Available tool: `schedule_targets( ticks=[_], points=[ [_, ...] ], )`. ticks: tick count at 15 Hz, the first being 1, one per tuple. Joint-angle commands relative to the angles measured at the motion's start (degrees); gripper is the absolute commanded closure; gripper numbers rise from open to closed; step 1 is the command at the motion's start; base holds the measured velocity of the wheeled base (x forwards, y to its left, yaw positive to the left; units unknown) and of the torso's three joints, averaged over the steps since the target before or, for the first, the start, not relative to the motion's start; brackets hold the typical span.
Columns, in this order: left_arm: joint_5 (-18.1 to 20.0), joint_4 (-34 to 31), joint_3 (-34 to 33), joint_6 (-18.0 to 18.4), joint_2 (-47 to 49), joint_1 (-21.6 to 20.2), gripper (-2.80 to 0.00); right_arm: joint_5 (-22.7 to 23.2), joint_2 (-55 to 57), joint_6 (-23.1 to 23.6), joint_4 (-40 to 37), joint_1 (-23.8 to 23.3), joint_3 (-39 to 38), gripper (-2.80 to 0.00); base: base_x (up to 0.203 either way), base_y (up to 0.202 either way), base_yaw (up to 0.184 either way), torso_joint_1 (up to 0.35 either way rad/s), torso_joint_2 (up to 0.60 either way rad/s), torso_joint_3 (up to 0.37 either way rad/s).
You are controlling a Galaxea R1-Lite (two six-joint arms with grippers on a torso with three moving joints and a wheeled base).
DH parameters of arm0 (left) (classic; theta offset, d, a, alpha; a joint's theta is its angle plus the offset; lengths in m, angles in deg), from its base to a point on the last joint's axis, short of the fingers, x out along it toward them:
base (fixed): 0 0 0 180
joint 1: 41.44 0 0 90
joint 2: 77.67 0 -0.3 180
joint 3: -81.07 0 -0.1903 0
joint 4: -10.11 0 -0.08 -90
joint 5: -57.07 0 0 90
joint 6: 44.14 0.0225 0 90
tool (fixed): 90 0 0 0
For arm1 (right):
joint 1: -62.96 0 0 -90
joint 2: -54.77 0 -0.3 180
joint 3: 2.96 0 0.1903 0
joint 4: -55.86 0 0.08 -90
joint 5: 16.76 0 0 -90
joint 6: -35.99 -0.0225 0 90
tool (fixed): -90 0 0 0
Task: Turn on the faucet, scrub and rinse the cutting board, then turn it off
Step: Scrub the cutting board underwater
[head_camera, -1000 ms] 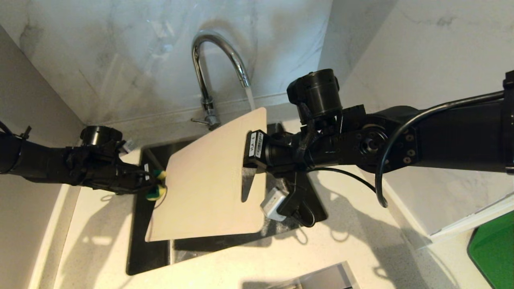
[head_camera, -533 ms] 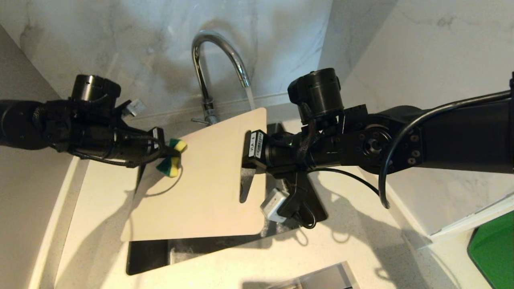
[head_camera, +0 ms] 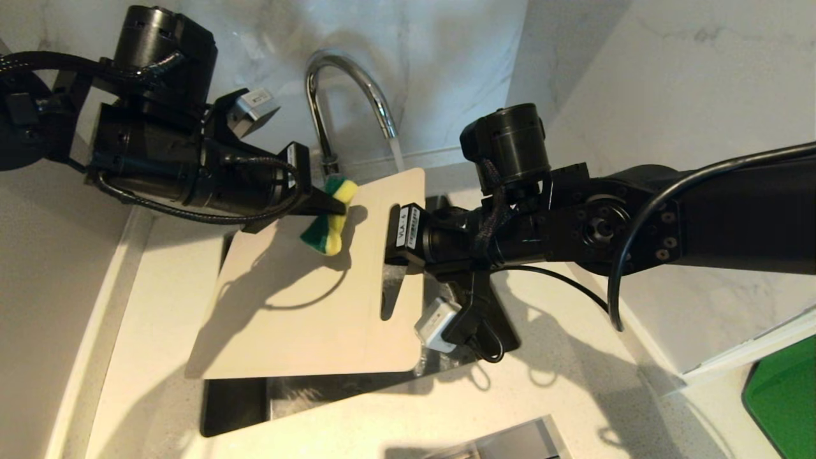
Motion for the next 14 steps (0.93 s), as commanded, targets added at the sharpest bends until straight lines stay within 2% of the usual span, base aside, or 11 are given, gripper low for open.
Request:
schedule_targets(
  ticks=[1,5,10,14],
  points=[
    [-0.1,0.1,2.8,-0.2,5.3,-0.6,0.0,0.2,0.1,0.8,-0.1,0.0,-0.2,0.0,0.0,0.0,0.0,0.0,0.0,0.0],
    [0.1,0.3,6.2,-0.3,10.5,-4.6,0.0,0.2,0.0,0.7,0.5,0.0,-1.1,0.0,0.0,0.0,0.0,0.0,0.0,0.0],
    [0.0,0.4,6.2,0.1,12.6,-6.5,0.0,0.2,-0.6,0.7,1.6,0.0,-2.5,0.0,0.0,0.0,0.0,0.0,0.0,0.0],
    [0.4,0.3,4.6,0.4,12.9,-10.4,0.0,0.2,-0.8,0.7,1.9,0.0,-2.7,0.0,0.0,0.0,0.0,0.0,0.0,0.0]
  ],
)
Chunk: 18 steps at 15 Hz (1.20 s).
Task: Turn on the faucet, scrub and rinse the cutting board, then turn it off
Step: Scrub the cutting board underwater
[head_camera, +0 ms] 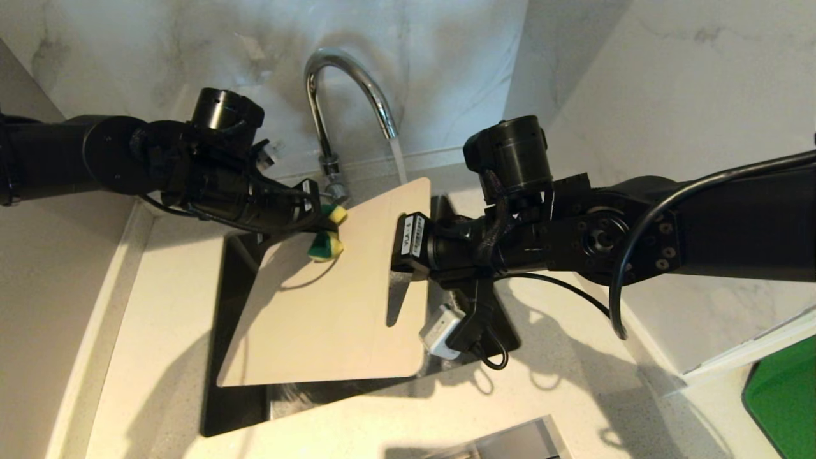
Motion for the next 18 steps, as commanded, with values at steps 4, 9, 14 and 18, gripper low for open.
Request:
schedule_targets(
  ticks=[4,9,14,18],
  points=[
    [0.3,-0.2,-4.2,2.9,1.5,-6.0,0.0,0.3,-0.3,0.9,0.1,0.0,0.0,0.0,0.0,0.0,0.0,0.0,0.0,0.0],
    [0.6,3.1,-8.0,5.7,3.5,-12.2,0.0,0.4,-0.3,0.8,0.1,0.1,0.0,0.0,0.0,0.0,0.0,0.0,0.0,0.0],
    [4.7,5.0,-10.5,8.0,5.9,-18.6,0.0,0.4,-0.4,0.8,0.1,0.1,-0.6,0.0,0.0,0.0,0.0,0.0,0.0,0.0],
    [5.4,6.9,-10.8,8.0,7.5,-22.0,0.0,0.4,-0.5,0.8,0.2,0.0,-1.1,0.0,0.0,0.0,0.0,0.0,0.0,0.0]
  ],
)
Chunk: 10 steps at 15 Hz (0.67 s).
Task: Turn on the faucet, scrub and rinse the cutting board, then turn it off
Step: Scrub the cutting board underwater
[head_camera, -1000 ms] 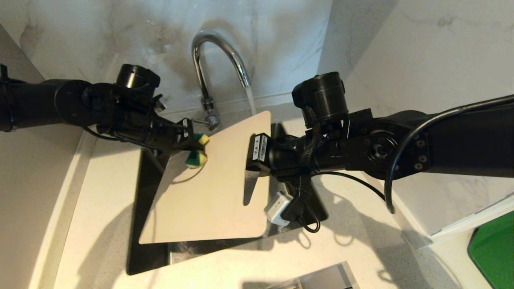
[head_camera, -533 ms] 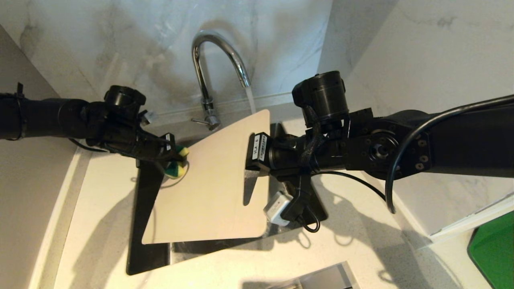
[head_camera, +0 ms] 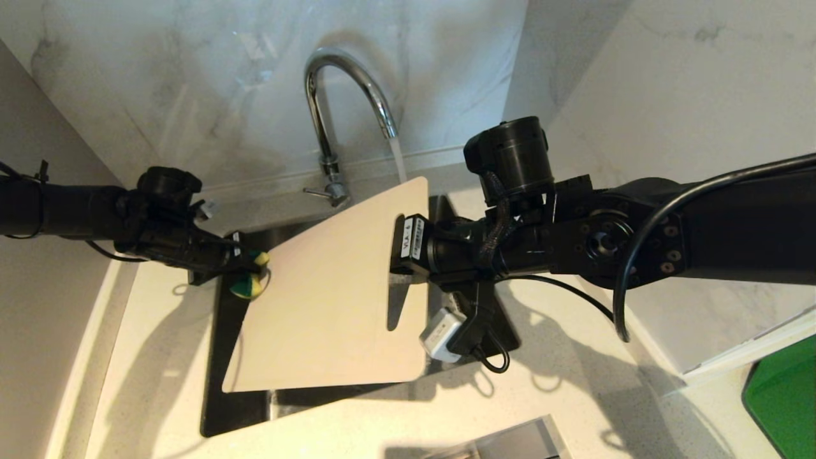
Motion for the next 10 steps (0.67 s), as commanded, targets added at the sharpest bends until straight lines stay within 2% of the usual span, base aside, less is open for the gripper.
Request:
schedule_targets(
  ticks=[1,5,8,10],
  points=[
    [0.7,1.1,0.4,-0.8,0.0,-1.4,0.0,0.1,0.0,0.8,-0.1,0.0,0.0,0.0,0.0,0.0,0.0,0.0,0.0,0.0],
    [2.0,-0.5,4.2,-6.2,-8.1,0.4,0.0,0.1,-0.1,0.8,-0.1,0.0,0.0,0.0,0.0,0.0,0.0,0.0,0.0,0.0],
    [2.3,-8.1,11.7,-11.3,-13.8,6.1,0.0,0.0,-0.1,0.8,-0.1,0.0,0.0,0.0,0.0,0.0,0.0,0.0,0.0,0.0],
    [2.3,-11.8,12.5,-13.3,-17.9,11.3,0.0,-0.1,-0.1,-0.5,0.0,0.0,0.3,0.0,0.0,0.0,0.0,0.0,0.0,0.0]
  ],
)
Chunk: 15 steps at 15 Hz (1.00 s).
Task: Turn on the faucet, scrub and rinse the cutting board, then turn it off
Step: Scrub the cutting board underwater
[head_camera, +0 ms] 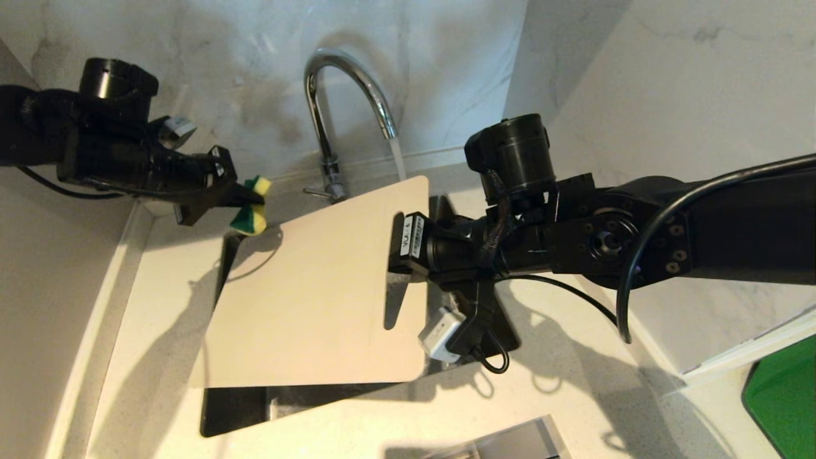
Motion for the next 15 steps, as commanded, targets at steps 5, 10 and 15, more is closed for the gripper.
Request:
schedule_targets(
  ticks=[5,10,15],
  points=[
    [-2.1,-0.3,-13.7,-3.3,-11.9,16.7,0.0,0.1,-0.3,-0.5,3.4,0.0,-0.9,0.0,0.0,0.0,0.0,0.0,0.0,0.0],
    [-4.5,20.0,-36.2,-2.7,-11.9,18.4,0.0,0.1,-0.9,-0.6,4.8,0.0,-3.2,0.0,0.0,0.0,0.0,0.0,0.0,0.0],
    [-5.6,35.9,-50.6,-0.1,-8.0,12.0,0.0,0.0,-0.9,-2.6,8.8,0.0,-5.9,0.0,0.0,0.0,0.0,0.0,0.0,0.0]
  ],
)
